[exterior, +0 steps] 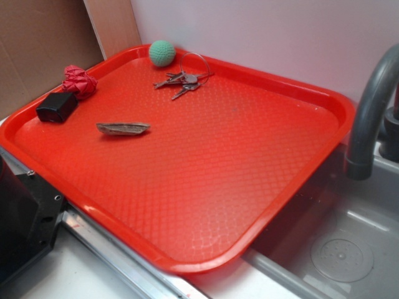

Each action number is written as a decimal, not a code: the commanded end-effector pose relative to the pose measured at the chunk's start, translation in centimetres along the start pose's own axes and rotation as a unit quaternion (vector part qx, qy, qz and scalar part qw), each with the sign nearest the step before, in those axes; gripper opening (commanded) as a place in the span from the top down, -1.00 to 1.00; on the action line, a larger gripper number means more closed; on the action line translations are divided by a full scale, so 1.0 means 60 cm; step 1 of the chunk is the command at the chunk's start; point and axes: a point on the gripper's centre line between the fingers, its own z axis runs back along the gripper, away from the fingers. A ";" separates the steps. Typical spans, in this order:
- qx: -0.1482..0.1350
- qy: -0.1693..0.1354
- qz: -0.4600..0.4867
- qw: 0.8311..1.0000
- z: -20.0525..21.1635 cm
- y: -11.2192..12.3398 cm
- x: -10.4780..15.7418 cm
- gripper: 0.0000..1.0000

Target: Grab the silver keys.

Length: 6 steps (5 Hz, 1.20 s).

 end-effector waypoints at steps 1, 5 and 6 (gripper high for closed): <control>0.056 0.024 -0.046 0.997 -0.072 0.079 0.115 -1.00; 0.127 -0.099 -0.399 0.903 -0.200 0.120 0.202 -1.00; 0.120 -0.096 -0.394 0.906 -0.218 0.125 0.238 -1.00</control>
